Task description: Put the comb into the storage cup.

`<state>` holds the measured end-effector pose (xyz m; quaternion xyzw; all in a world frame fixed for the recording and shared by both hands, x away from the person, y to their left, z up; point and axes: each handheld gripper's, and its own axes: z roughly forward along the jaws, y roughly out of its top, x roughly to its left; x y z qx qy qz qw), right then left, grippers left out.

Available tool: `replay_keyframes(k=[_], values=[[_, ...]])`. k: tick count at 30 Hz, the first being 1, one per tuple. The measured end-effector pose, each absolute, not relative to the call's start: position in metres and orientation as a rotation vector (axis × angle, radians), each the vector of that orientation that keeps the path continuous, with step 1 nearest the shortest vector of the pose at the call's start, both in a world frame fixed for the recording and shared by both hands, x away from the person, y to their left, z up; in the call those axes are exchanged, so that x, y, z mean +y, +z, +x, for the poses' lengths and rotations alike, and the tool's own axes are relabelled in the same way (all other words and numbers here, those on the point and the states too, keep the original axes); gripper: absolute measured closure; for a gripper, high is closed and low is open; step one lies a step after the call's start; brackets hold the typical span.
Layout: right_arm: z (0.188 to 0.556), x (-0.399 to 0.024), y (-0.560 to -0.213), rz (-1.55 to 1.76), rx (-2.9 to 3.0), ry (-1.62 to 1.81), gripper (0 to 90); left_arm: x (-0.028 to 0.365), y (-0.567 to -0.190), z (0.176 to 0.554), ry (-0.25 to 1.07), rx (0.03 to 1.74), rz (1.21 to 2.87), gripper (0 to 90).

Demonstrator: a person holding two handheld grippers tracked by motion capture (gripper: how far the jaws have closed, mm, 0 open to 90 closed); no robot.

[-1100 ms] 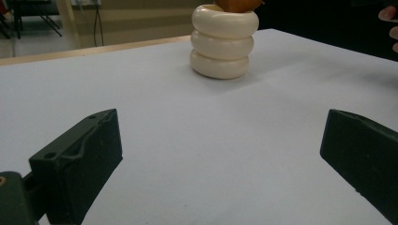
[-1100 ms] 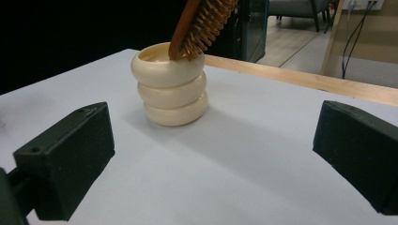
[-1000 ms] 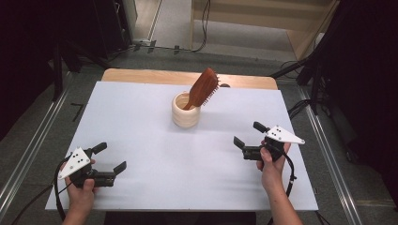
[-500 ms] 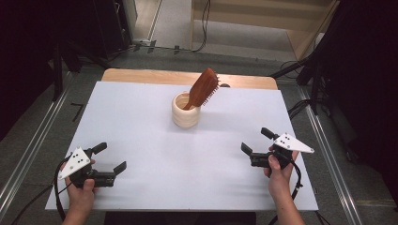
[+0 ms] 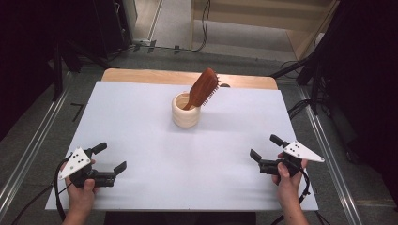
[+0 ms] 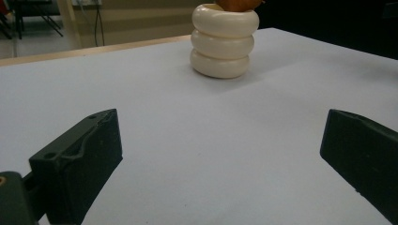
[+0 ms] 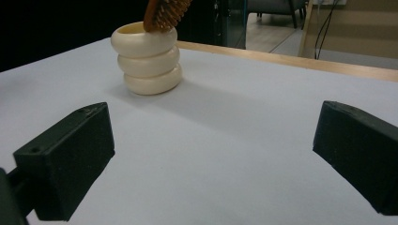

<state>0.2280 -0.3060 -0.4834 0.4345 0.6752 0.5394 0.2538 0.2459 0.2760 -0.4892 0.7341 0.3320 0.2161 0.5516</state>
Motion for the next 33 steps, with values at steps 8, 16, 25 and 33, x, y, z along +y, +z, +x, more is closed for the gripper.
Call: replay_keyframes(k=[8,16,25,33], values=[[0.218,-0.316,-0.487,1.198,1.821,1.458,0.0,0.276,-0.489,0.246,0.513,0.787,1.736,0.0],[0.209,-0.325,-0.492,1.217,1.812,1.451,0.0,0.276,-0.489,0.246,0.513,0.789,1.736,0.0],[0.199,-0.337,-0.498,1.224,1.797,1.392,0.0,0.277,-0.489,0.246,0.513,0.789,1.732,0.0],[0.189,-0.351,-0.5,1.228,1.789,1.378,0.0,0.277,-0.489,0.246,0.515,0.793,1.73,0.0]])
